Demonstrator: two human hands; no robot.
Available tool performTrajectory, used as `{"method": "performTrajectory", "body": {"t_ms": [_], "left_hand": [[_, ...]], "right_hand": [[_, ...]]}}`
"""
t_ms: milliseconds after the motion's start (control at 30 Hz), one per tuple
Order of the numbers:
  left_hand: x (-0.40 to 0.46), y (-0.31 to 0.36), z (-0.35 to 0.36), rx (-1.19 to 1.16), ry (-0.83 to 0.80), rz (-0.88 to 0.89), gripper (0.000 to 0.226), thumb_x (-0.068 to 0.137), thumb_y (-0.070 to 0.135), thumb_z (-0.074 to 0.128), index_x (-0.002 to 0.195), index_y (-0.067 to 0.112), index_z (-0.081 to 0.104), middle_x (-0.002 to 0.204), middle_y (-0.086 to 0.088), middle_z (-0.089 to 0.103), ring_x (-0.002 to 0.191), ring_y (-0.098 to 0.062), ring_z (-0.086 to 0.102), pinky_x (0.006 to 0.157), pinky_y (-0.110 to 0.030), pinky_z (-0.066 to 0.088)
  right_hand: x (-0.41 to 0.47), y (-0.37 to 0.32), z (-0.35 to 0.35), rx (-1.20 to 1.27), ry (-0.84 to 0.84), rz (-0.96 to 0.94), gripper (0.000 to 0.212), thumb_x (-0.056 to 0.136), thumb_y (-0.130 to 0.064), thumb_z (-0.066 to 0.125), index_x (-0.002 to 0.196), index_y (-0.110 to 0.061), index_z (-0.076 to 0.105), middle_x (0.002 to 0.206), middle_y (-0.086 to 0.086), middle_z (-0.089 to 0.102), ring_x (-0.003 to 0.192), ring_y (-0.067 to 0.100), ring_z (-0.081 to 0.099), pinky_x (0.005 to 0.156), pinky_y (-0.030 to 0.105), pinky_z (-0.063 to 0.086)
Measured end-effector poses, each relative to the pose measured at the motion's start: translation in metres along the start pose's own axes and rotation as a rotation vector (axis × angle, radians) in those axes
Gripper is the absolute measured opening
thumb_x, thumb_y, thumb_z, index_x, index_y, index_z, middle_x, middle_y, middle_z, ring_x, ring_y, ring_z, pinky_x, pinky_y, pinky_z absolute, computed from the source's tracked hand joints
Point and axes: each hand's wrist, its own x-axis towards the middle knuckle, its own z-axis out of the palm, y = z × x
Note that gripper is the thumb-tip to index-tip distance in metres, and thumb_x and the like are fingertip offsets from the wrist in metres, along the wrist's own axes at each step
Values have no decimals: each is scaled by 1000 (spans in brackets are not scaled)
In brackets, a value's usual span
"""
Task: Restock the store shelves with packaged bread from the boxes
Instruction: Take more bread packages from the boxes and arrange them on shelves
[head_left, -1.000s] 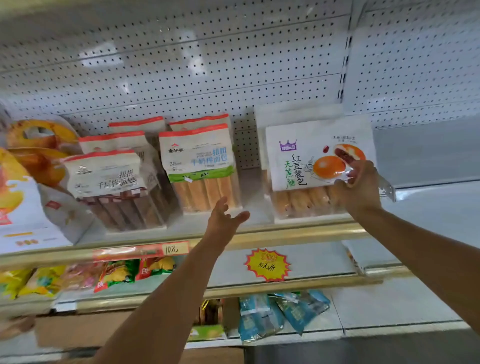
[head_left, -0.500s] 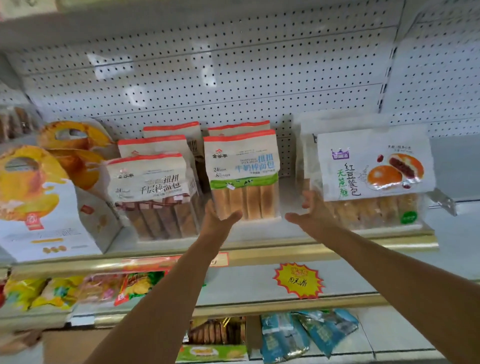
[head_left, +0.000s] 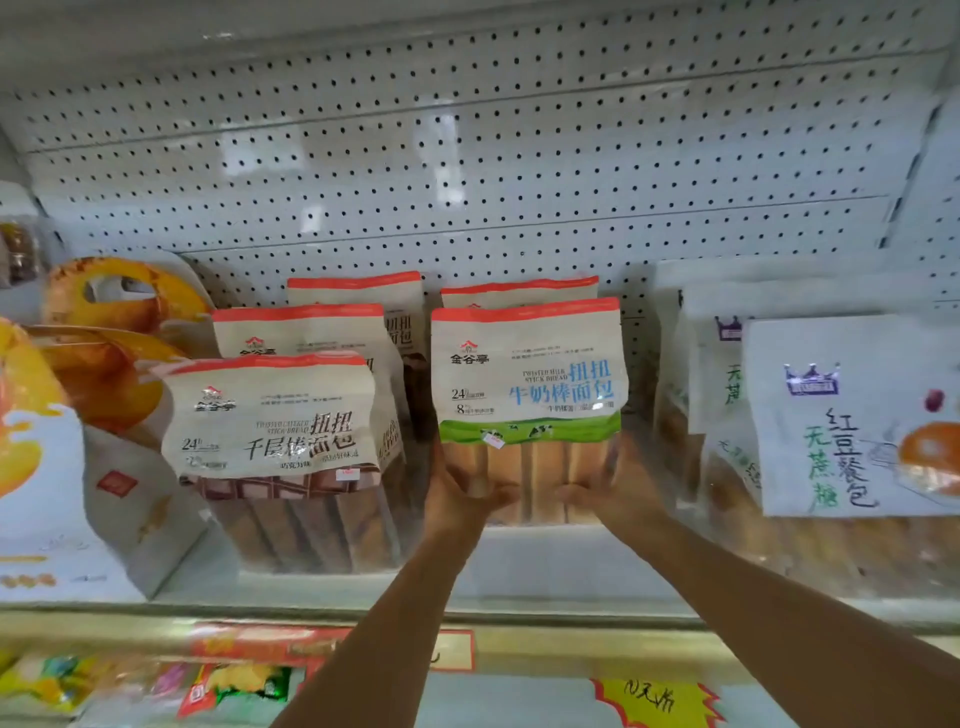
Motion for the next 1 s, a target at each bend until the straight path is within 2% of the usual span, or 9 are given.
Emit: {"method": "performTrajectory", "body": {"t_ms": [133,300,433,567,633,733,833,900,1000], "left_hand": [[19,-5,8,-27,-23,41,78,61,7,92,125,3,47,78,2,39,64,-9,40,54,-7,37],[44,-3,19,-113,-38,93,71,64,-2,88,116,16,43,82,4,41,73,-13,42,55,-5,37],[65,-1,26,-125,-18,138,63,62,-13,85,108,6,46,77,3,41,67,-9,40,55,-6,38],[83,-7,33,-181,-27,142,64,60,-12,86,107,1,44,81,2,45,78,-18,47,63,-9,44],[89,-6,31,-242,-75,161,86,57,1,93,128,2,46,102,3,61,100,-19,58,85,-26,53],[95,-4,29,-326,-96,183,98,48,28,97,133,10,53,127,-8,66,119,-25,62,95,-42,54],[99,-6,32,-313,-132,224,60,65,9,89,119,15,61,111,-3,72,100,-10,69,79,-22,56],[99,-6,33,-313,-152,215,42,77,-8,77,105,19,60,95,3,69,80,-1,68,63,-13,52],[98,-6,36,-330,-174,168,40,84,-13,67,108,18,54,68,15,62,49,6,58,44,-9,43]], "right_hand": [[19,1,2,65,15,-34,77,60,6,86,124,-14,47,91,-15,50,80,-4,50,62,5,40],[39,-6,2,13,17,-86,73,63,3,86,123,-7,47,85,-17,43,74,-6,46,59,1,37],[60,-7,3,5,28,-125,72,63,10,84,125,0,48,82,-14,43,69,-13,49,59,-1,37],[73,-2,7,108,-32,-89,80,66,12,81,134,-3,42,96,-14,49,84,-9,47,60,-3,37],[79,2,6,168,-78,-91,95,59,11,86,139,-10,40,115,-10,54,103,-2,52,64,-1,41],[90,11,5,210,-126,-45,133,32,-23,98,146,-25,31,139,-11,48,122,3,50,90,17,50],[103,19,6,251,-194,-18,127,30,-34,99,141,-37,36,135,-9,58,122,10,57,100,40,50],[106,21,7,270,-220,-10,109,36,-24,98,131,-37,46,120,-8,68,114,14,64,93,36,54],[106,21,8,295,-214,-11,94,51,-7,95,129,-31,48,114,-11,70,106,7,66,76,18,53]]}}
